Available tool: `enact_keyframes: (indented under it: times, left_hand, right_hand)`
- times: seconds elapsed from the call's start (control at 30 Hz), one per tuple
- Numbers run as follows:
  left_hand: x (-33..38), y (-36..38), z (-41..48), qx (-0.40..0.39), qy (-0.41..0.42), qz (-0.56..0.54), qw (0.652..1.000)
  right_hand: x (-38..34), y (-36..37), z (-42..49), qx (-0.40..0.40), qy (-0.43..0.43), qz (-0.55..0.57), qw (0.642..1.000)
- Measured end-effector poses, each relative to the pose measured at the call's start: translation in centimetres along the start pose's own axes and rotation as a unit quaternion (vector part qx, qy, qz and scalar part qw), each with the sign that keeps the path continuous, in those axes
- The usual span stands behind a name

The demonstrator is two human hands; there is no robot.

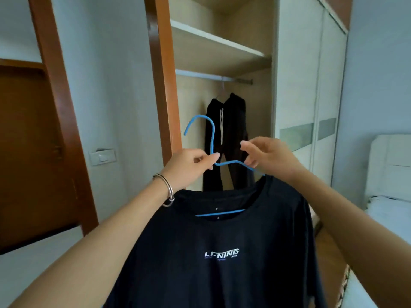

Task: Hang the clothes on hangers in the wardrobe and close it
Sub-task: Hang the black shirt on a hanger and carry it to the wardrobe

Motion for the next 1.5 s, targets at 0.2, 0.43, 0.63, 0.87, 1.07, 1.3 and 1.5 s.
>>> enact_keyframes:
  times: [0.2,0.43,0.63,0.87,1.07,1.3,1.5]
  left_hand:
    - [-3.2,1.8,5.3,-0.025,0.038,-0.005,0.999]
    - [-3.9,4.5,8.7,-0.036,0.123,-0.037,0.991]
    - [-4.5,10.0,12.7,-0.066,0.146,-0.066,0.985]
    - [-6.0,16.9,20.4,-0.043,0.136,-0.086,0.986]
    - [-9.7,21.2,30.2,0.014,0.133,-0.083,0.988]
    - [-15.3,17.4,39.8,0.081,0.087,-0.044,0.992]
    - [-21.5,12.7,44.0,0.166,0.020,-0.053,0.985]
  right_hand:
    - [9.3,0.2,-0.9,-0.012,0.105,-0.177,0.979]
    - [11.0,-1.9,0.4,0.070,0.121,-0.047,0.989]
    - [14.2,-3.3,3.6,0.123,0.125,-0.031,0.984]
    - [20.0,-5.3,12.2,0.172,0.096,-0.081,0.977]
    - [24.9,-3.7,23.4,0.051,0.010,-0.192,0.980]
    - [25.1,-2.8,36.3,-0.018,-0.066,-0.185,0.980]
    - [24.0,1.6,44.0,-0.047,-0.103,-0.228,0.967]
Point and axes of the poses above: each hand's wrist, its own z-axis towards the middle knuckle, its own y-axis out of the palm, x = y × z, the point moved 10 cm from there along z, towards the middle knuckle, and after that the axes turned 7 degrees about y, right-handed, at the moved point
